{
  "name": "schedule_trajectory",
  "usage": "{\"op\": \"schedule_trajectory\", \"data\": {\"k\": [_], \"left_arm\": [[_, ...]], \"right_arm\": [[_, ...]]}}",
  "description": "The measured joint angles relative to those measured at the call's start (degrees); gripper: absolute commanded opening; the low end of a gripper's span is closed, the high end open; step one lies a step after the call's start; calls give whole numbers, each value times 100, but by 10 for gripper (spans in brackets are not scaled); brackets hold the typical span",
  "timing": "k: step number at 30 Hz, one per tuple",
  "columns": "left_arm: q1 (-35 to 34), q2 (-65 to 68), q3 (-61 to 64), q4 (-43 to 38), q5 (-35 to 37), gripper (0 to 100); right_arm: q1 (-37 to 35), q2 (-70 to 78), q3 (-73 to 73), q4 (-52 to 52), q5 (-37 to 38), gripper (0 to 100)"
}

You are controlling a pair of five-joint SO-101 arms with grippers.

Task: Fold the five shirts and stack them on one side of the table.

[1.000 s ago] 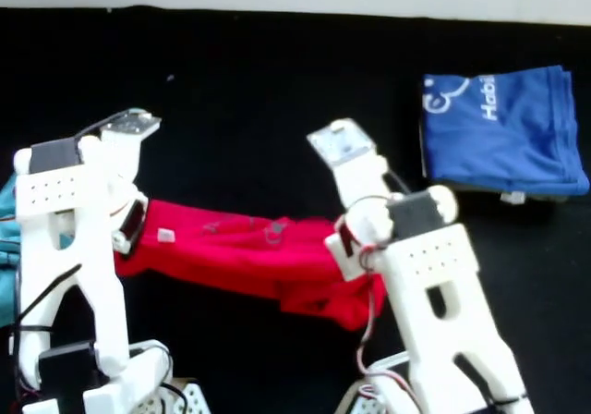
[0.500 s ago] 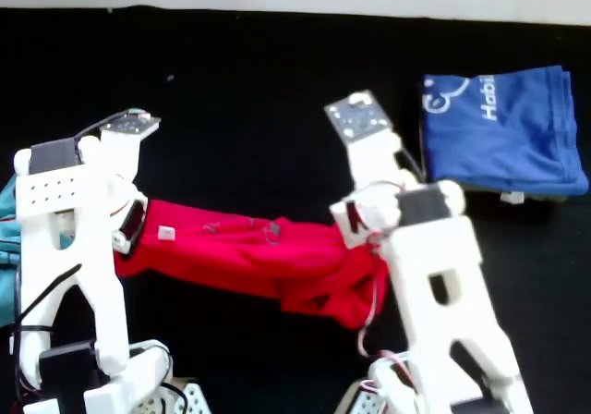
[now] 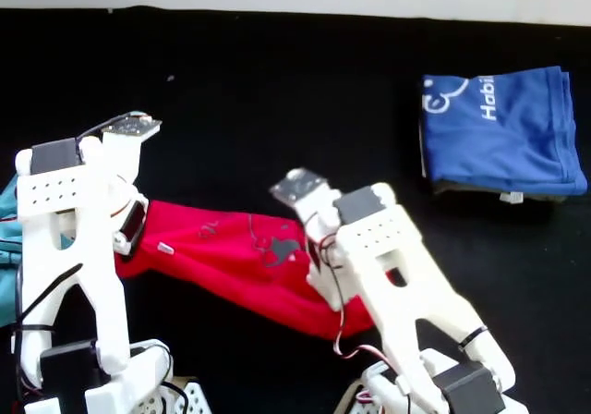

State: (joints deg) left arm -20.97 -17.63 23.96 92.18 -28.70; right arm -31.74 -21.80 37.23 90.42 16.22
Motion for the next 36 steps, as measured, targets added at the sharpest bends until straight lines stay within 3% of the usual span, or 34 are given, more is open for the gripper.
{"op": "schedule_trajectory", "data": {"k": [10,16,25,31,36], "left_arm": [[-53,0,0,9,0,10],[-211,0,0,-26,0,10],[-475,0,0,-26,-360,10],[-1160,0,-9,-26,-818,10],[-1345,0,-9,-26,-905,10]], "right_arm": [[-53,0,18,-123,9,308],[-53,0,18,-624,9,0],[-53,0,35,-387,9,6],[-255,-862,-237,70,9,11],[-466,-1415,-185,158,9,183]]}}
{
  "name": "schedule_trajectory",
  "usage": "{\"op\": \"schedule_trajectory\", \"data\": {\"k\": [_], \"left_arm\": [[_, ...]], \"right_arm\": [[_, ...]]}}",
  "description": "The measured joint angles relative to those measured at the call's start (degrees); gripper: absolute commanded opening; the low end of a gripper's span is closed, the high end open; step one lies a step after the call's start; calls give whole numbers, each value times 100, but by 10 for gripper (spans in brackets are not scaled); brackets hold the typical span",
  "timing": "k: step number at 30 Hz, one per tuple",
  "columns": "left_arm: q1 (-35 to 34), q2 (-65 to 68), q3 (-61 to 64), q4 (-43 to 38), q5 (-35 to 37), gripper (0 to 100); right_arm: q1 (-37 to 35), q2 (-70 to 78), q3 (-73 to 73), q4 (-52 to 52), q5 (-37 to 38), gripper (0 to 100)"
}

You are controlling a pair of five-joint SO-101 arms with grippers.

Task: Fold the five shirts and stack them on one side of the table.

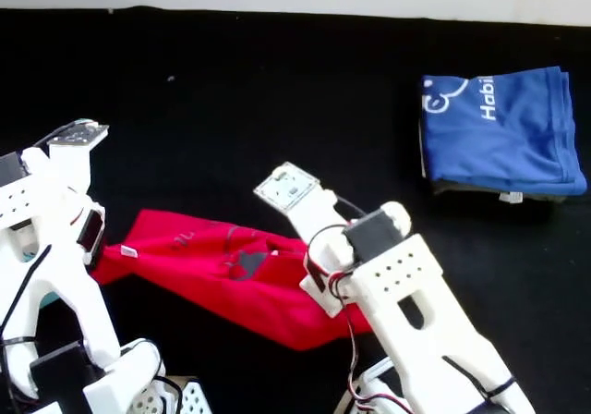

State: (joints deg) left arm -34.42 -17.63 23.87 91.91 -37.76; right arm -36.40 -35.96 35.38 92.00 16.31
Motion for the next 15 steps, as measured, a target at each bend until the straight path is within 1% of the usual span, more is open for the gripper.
{"op": "schedule_trajectory", "data": {"k": [2,3,11,13,15], "left_arm": [[0,0,0,0,0,10],[0,0,0,0,0,10],[0,0,0,0,0,10],[0,0,0,0,0,10],[0,0,0,0,0,10]], "right_arm": [[0,-35,167,18,0,255],[0,-62,237,26,0,267],[0,-88,404,97,0,254],[-18,-88,519,88,0,237],[-193,-88,668,97,18,211]]}}
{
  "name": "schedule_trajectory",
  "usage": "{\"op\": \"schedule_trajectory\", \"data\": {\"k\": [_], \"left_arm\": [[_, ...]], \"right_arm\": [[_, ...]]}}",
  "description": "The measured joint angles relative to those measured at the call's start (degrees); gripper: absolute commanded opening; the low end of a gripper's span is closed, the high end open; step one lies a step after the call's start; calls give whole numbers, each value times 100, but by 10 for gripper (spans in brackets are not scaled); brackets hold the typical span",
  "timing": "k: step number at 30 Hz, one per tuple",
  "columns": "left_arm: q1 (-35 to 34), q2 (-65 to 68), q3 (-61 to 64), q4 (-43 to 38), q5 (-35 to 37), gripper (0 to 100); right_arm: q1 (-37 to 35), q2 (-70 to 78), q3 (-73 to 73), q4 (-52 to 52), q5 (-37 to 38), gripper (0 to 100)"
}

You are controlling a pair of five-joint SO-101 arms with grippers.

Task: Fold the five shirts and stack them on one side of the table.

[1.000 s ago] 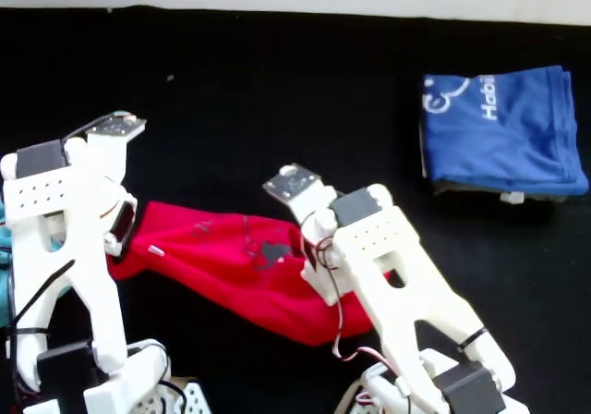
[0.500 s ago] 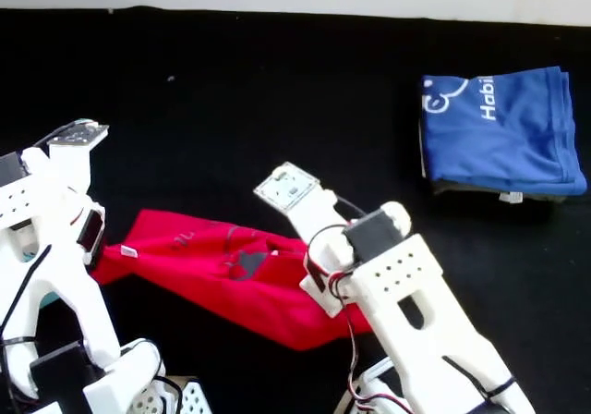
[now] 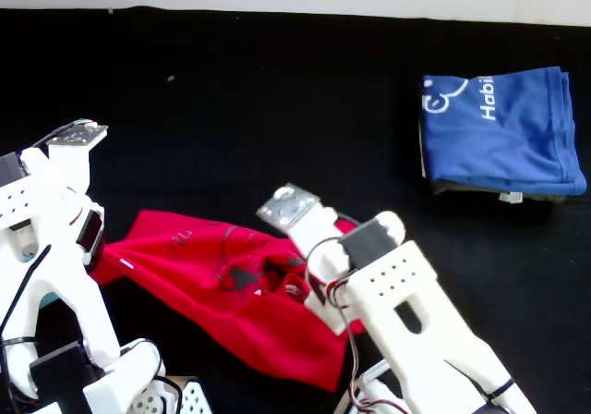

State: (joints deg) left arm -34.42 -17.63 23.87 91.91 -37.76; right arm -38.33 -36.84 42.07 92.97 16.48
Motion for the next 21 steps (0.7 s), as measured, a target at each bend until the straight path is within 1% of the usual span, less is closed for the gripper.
{"op": "schedule_trajectory", "data": {"k": [2,6,8,14,21], "left_arm": [[0,0,0,0,0,10],[0,0,0,0,0,10],[0,0,0,0,0,10],[0,0,0,0,0,10],[0,0,0,0,0,10]], "right_arm": [[-273,0,211,-18,18,193],[-897,0,536,-79,149,190],[-1037,0,712,-360,167,190],[-1090,-9,1433,-976,167,190],[-853,-9,1837,-1442,185,187]]}}
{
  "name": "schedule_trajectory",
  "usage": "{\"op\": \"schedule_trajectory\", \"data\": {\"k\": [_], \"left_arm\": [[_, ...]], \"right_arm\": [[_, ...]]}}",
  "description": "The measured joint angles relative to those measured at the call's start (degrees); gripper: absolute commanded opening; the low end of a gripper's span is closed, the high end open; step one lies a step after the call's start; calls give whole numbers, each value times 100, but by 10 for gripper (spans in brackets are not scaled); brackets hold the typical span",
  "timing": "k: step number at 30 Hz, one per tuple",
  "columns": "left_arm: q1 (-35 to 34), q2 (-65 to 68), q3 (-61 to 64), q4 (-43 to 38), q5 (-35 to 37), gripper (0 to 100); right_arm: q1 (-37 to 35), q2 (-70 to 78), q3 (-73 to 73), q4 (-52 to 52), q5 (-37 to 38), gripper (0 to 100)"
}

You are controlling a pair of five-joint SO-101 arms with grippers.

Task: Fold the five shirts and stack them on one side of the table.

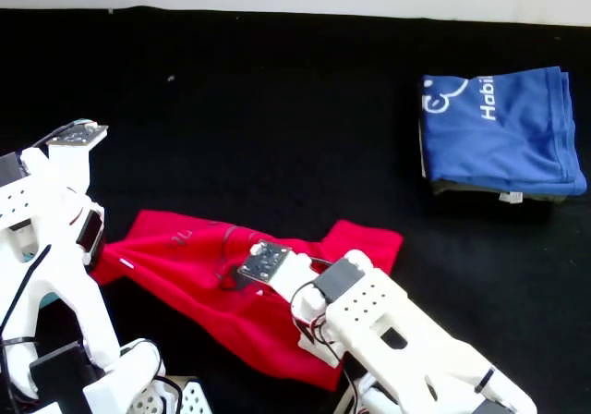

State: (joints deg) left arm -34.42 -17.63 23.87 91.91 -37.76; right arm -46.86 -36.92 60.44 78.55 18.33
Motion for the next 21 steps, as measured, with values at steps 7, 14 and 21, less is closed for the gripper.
{"op": "schedule_trajectory", "data": {"k": [7,14,21], "left_arm": [[0,0,0,0,0,10],[0,0,0,0,0,10],[62,0,0,0,0,10]], "right_arm": [[18,0,176,-53,255,2],[413,0,-404,299,255,41],[782,0,-668,536,290,37]]}}
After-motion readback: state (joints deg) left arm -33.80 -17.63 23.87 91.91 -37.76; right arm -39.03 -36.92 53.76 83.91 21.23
